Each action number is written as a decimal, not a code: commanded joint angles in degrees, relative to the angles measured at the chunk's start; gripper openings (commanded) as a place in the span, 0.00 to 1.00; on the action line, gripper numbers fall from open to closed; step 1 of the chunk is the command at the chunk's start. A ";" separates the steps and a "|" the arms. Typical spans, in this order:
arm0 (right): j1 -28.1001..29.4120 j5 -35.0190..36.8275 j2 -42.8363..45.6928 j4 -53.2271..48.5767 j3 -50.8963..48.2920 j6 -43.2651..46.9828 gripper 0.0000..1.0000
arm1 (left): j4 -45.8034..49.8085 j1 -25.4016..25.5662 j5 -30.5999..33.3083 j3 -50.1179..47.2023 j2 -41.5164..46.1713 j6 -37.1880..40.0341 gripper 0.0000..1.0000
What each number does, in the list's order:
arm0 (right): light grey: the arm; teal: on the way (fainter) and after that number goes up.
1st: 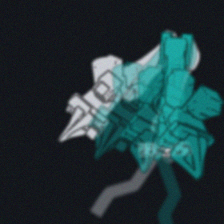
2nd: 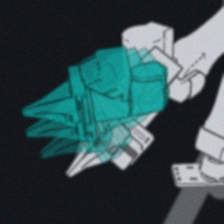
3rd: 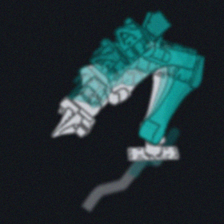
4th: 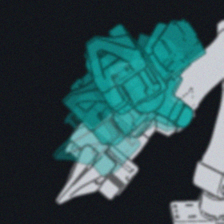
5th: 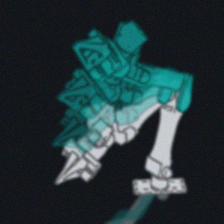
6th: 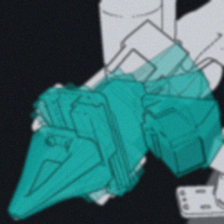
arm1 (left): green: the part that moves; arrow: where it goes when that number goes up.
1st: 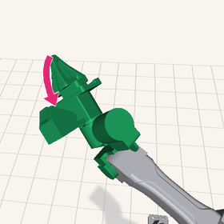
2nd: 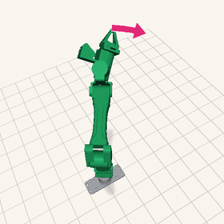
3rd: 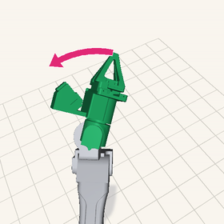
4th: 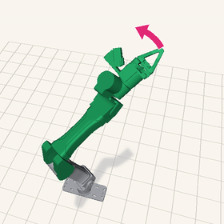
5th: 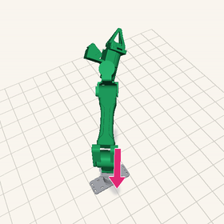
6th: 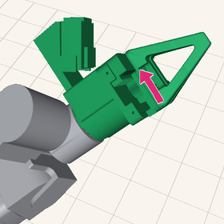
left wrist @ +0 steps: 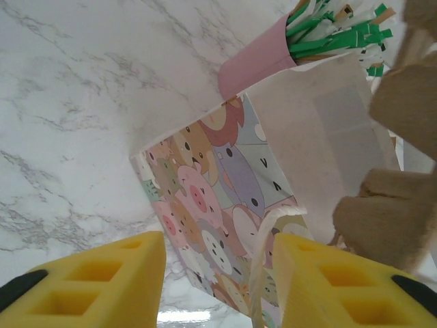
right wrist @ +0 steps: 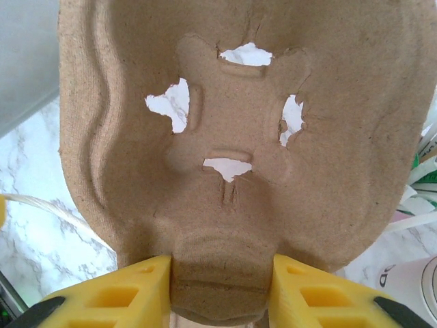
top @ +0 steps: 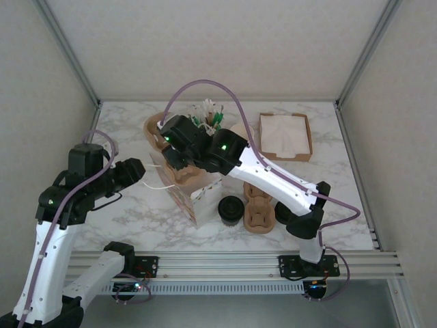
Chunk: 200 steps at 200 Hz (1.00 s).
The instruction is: Pack the takeout coffee
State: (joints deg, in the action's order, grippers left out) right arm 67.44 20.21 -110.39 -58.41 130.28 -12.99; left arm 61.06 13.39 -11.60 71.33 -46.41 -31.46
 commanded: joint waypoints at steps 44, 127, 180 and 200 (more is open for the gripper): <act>0.31 3.87 1.42 0.64 -3.86 0.95 0.37 | -0.53 -0.36 -0.28 -0.56 0.88 0.35 0.31; 0.24 4.23 5.49 3.03 -11.16 0.34 0.37 | 0.80 -0.38 0.95 -0.19 0.87 0.88 0.28; 0.27 2.96 8.86 3.77 -15.19 -1.01 0.36 | 0.95 -0.35 1.60 -0.08 0.62 1.14 0.28; 0.31 2.22 9.83 3.99 -16.23 -1.06 0.36 | 1.04 -0.36 1.66 0.12 0.62 1.14 0.29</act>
State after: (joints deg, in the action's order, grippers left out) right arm 67.44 22.74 -103.26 -55.53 115.18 -13.15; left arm 61.12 13.39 -11.27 71.33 -46.11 -31.31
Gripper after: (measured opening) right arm 0.362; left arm 0.283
